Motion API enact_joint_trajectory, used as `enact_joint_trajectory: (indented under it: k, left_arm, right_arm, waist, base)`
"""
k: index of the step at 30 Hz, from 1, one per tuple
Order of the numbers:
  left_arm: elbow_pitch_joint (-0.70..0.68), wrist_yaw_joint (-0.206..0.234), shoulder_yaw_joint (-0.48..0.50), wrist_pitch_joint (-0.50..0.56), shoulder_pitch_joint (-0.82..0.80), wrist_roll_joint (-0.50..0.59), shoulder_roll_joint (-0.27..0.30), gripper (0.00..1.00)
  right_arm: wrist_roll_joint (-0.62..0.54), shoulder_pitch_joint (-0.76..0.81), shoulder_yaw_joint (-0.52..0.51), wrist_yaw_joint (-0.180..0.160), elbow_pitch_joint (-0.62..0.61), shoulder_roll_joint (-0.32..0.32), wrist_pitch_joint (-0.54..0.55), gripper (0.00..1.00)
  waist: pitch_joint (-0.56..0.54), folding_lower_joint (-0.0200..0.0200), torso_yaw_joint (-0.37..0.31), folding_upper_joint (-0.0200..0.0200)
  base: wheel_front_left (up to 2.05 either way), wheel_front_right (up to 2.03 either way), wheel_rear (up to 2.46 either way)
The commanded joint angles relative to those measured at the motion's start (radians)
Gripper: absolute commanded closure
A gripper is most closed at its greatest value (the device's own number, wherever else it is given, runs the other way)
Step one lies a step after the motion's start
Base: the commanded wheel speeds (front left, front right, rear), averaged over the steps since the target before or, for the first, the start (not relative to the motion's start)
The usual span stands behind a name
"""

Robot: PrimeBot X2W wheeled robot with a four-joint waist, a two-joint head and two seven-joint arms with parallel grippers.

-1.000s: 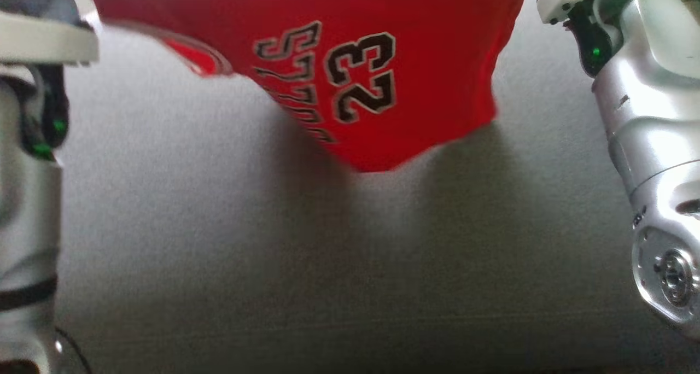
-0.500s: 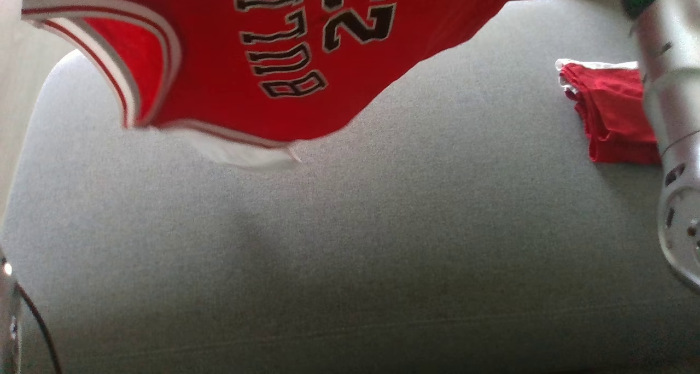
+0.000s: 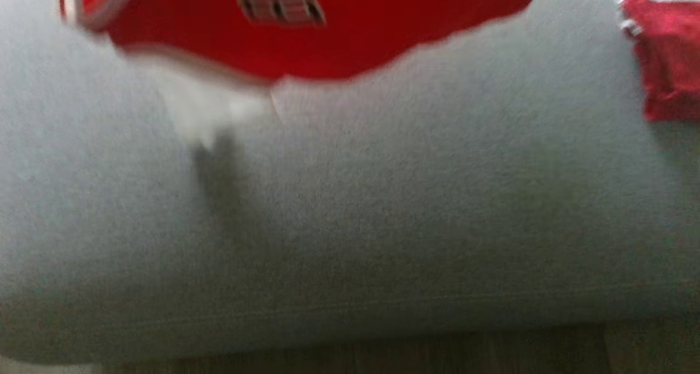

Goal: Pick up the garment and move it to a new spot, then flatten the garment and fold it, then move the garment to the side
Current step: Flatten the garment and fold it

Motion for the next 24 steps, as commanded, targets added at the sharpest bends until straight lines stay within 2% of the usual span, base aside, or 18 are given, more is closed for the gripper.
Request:
enact_joint_trajectory:
  k: [1, 5, 9, 13, 15, 18, 24]
  left_arm:
    - [-0.015, -0.002, 0.006, -0.014, -0.061, 0.013, 0.036, 1.00]
    - [0.083, -0.002, -0.045, -0.097, -0.181, 0.056, 0.015, 1.00]
    - [0.099, 0.054, -0.045, -0.130, -0.279, 0.104, 0.019, 1.00]
    - [-0.115, 0.130, -0.002, -0.132, -0.295, 0.138, 0.050, 1.00]
    - [-0.228, 0.149, 0.026, -0.132, -0.259, 0.139, 0.064, 1.00]
    - [-0.362, 0.140, 0.057, -0.132, -0.173, 0.126, 0.079, 1.00]
    - [-0.487, 0.067, 0.102, -0.132, 0.101, 0.084, 0.073, 1.00]
  right_arm:
    - [-0.015, -0.053, -0.006, 0.000, -0.039, 0.015, 0.001, 1.00]
    - [-0.103, -0.080, -0.068, 0.000, -0.085, 0.007, -0.009, 1.00]
    - [-0.199, -0.122, -0.131, 0.000, -0.156, 0.016, -0.058, 1.00]
    - [-0.270, -0.145, -0.198, 0.000, -0.225, 0.032, -0.106, 1.00]
    - [-0.301, -0.139, -0.219, 0.000, -0.242, 0.037, -0.120, 1.00]
    - [-0.336, -0.116, -0.238, 0.000, -0.236, 0.043, -0.129, 1.00]
    - [-0.370, -0.027, -0.257, 0.000, -0.177, 0.045, -0.136, 1.00]
  waist:
    - [0.105, -0.0003, 0.025, 0.0000]
    - [0.168, -0.0003, 0.042, 0.0000]
    - [0.244, -0.0003, 0.042, 0.0000]
    - [0.318, -0.0003, 0.043, 0.0000]
    - [0.344, -0.0003, 0.046, 0.0000]
    - [0.369, -0.0003, 0.057, 0.0000]
    - [0.345, -0.0003, 0.073, 0.0000]
  base:
    - [0.00, 0.00, 0.00]
    - [0.00, 0.00, 0.00]
    - [0.00, 0.00, 0.00]
    - [0.00, 0.00, 0.00]
    - [0.00, 0.00, 0.00]
    - [0.00, 0.00, 0.00]
    - [0.00, 0.00, 0.00]
